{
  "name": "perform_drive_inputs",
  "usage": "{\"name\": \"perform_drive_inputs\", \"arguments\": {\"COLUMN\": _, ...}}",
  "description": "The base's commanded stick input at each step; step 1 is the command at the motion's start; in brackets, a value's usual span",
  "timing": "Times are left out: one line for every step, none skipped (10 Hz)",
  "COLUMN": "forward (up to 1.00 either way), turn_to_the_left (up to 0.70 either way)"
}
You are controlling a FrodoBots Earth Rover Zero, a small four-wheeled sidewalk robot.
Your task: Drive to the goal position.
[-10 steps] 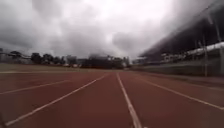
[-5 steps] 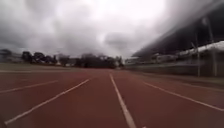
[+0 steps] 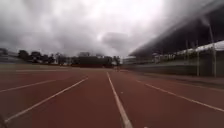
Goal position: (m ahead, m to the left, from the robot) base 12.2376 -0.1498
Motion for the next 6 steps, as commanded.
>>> {"name": "perform_drive_inputs", "arguments": {"forward": 0.67, "turn_to_the_left": 0.00}}
{"name": "perform_drive_inputs", "arguments": {"forward": 0.67, "turn_to_the_left": 0.00}}
{"name": "perform_drive_inputs", "arguments": {"forward": 0.67, "turn_to_the_left": 0.00}}
{"name": "perform_drive_inputs", "arguments": {"forward": 0.67, "turn_to_the_left": 0.00}}
{"name": "perform_drive_inputs", "arguments": {"forward": 0.67, "turn_to_the_left": 0.00}}
{"name": "perform_drive_inputs", "arguments": {"forward": 0.67, "turn_to_the_left": 0.00}}
